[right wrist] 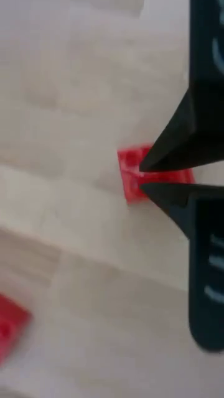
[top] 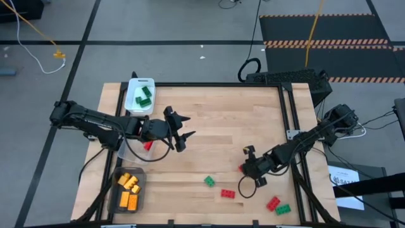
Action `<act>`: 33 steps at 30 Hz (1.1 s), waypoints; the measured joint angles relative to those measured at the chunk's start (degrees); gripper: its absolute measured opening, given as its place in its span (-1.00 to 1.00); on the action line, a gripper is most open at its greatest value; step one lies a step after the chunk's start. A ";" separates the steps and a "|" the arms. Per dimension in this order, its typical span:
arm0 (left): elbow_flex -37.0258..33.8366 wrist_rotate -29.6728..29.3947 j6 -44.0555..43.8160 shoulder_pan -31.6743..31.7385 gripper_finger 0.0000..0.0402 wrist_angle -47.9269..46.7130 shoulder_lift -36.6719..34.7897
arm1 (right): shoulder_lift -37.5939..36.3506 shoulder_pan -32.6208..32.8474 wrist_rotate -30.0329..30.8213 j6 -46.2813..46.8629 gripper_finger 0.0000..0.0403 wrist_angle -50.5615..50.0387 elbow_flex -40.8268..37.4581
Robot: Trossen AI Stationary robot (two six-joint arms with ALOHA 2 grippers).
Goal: Sort & place blocks by color
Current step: Put the top red game piece into the transparent bin
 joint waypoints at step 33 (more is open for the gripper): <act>-0.02 2.80 -0.74 0.04 0.45 -0.07 0.00 | 0.78 -1.74 0.02 -2.86 -0.30 14.00 -8.63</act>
